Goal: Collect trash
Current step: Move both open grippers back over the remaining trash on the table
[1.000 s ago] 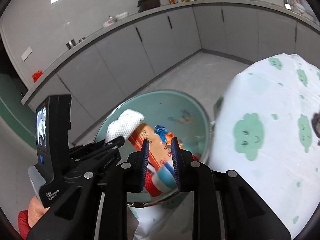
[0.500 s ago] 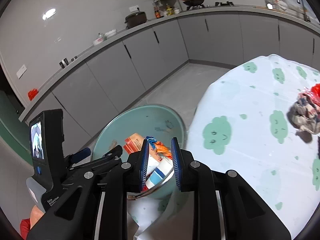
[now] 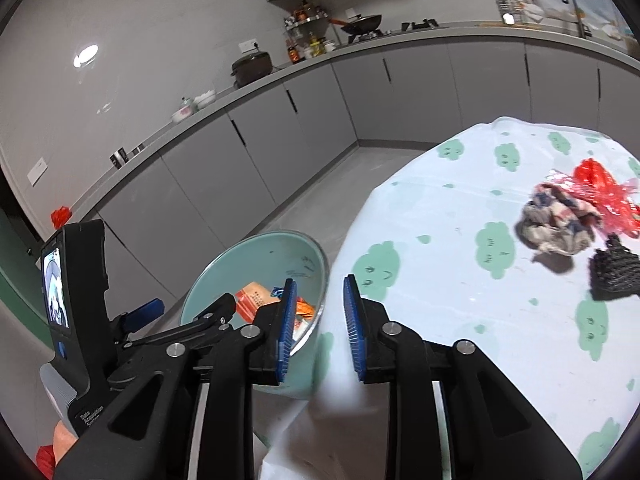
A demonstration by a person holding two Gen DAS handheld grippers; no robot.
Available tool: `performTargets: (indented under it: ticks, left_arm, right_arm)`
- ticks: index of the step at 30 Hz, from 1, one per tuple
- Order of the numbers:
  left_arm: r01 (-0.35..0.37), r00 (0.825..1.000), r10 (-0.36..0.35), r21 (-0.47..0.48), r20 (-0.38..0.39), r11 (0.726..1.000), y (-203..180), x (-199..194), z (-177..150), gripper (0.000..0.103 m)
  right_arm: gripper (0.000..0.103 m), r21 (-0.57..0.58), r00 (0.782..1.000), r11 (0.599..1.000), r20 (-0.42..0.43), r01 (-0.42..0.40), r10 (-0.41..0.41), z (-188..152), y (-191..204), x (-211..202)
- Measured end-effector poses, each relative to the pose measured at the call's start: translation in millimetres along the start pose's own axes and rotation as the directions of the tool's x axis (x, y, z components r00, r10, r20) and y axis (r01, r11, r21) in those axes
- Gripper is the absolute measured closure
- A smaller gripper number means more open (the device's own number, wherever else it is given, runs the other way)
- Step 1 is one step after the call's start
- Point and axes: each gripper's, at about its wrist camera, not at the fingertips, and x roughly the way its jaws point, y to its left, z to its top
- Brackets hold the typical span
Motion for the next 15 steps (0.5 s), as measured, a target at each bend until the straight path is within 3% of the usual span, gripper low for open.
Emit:
performTargets:
  ticks: [8, 15]
  left_arm:
    - [0.054, 0.998, -0.055, 0.054, 0.015, 0.997, -34, -23, -6, 0.009]
    - [0.1, 0.994, -0.104, 0.12, 0.02, 0.988, -69, -41, -16, 0.009]
  right_arm:
    - [0.054, 0.043, 0.994, 0.994, 0.031, 0.103, -0.104, -5, -34, -27]
    - [0.054, 0.081, 0.985, 0.983, 0.044, 0.164, -0.168, -11, -63, -48]
